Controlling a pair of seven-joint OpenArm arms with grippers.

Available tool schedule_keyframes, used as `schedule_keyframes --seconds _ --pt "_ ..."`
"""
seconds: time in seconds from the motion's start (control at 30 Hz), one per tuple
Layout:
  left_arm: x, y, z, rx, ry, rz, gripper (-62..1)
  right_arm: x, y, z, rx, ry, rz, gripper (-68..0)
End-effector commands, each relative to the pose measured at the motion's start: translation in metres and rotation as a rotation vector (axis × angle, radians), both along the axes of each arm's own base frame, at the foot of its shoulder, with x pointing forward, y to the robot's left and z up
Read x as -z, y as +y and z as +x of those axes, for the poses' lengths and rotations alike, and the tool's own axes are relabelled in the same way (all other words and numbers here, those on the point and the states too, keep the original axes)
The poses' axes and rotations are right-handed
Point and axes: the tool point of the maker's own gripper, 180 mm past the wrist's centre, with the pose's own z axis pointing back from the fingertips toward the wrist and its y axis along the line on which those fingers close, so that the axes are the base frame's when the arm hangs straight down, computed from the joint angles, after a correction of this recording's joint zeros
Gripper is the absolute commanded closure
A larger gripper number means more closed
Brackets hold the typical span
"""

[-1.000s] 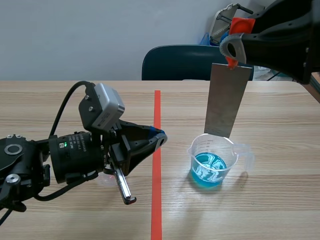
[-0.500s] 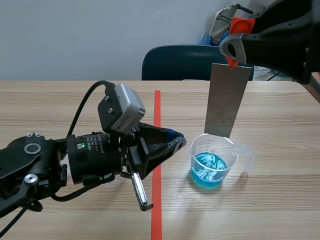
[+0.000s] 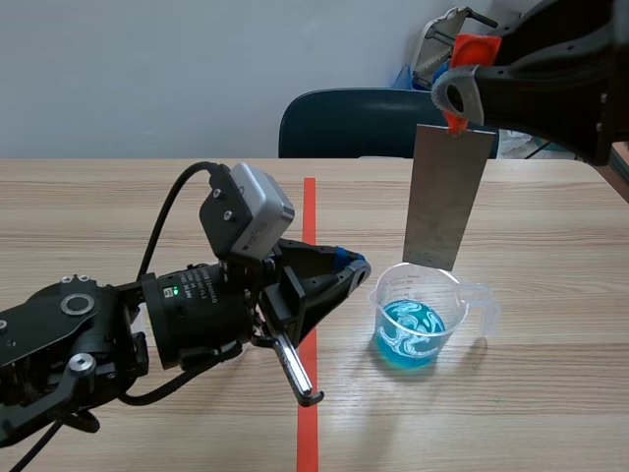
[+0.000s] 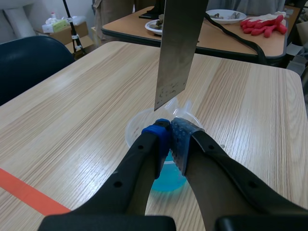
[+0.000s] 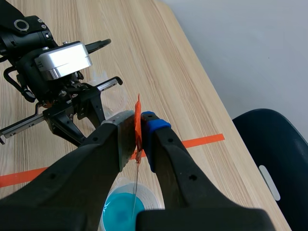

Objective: Do the redox reaction experiment

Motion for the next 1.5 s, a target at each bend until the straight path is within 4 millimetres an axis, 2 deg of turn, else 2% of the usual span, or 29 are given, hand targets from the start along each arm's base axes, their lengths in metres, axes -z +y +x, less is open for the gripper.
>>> schedule_keyframes --seconds 0.0,0.43,0.83,1.0,1.3,1.37,1.47 --pt "-0.012 -0.008 -0.003 0.018 -0.011 -0.042 -1.6 -0.012 0.0 0.002 -0.005 -0.036 0.017 -0.8" --pt "-0.012 -0.018 -0.009 0.03 -0.003 -0.056 -1.6 -0.012 0.0 0.002 -0.005 -0.036 0.017 -0.8" --pt "-0.011 -0.015 -0.01 0.03 -0.003 -0.054 -1.6 -0.012 0.0 0.002 -0.005 -0.036 0.017 -0.8" --pt "-0.011 0.002 -0.013 0.023 -0.022 -0.062 -1.7 -0.012 0.0 0.002 -0.005 -0.036 0.017 -0.8" --pt "-0.014 0.054 -0.013 -0.036 -0.063 -0.012 -1.7 -0.012 0.0 0.002 -0.005 -0.036 0.017 -0.8" --pt "-0.012 0.065 -0.014 -0.044 -0.06 0.013 -5.1 -0.012 0.0 0.002 -0.005 -0.036 0.017 -0.8" --pt "-0.009 0.078 -0.017 -0.046 -0.059 0.043 -14.1 -0.012 0.0 0.002 -0.005 -0.036 0.017 -0.8"
